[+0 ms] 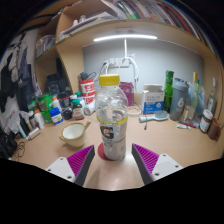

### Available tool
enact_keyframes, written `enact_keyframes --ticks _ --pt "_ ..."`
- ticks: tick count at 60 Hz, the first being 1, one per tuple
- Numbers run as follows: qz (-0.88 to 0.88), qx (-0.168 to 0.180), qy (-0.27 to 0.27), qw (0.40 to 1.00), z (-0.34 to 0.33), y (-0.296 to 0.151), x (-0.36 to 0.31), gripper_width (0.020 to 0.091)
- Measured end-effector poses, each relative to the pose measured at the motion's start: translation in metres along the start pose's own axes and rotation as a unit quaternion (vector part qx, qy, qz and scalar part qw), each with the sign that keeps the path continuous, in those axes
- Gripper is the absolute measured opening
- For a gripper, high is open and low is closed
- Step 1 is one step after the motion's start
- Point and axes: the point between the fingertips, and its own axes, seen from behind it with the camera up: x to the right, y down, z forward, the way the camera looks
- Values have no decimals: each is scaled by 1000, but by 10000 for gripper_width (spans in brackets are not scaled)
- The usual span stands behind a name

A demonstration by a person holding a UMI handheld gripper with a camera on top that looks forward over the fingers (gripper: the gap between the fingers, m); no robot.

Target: Pour water

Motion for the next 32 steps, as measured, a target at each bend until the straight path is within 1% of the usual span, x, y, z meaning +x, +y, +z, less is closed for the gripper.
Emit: enact_keyframes --ticks 11,18,20,24,32 --pt "-1 -17 32 999 -98 17 -3 823" --pt "6 -37 26 999 -156 30 -17 826" --pt "6 -37 24 999 -170 30 -20 824" --pt "2 -31 24 999 -189 29 -22 811" --pt "-20 -42 17 999 -208 33 -17 815"
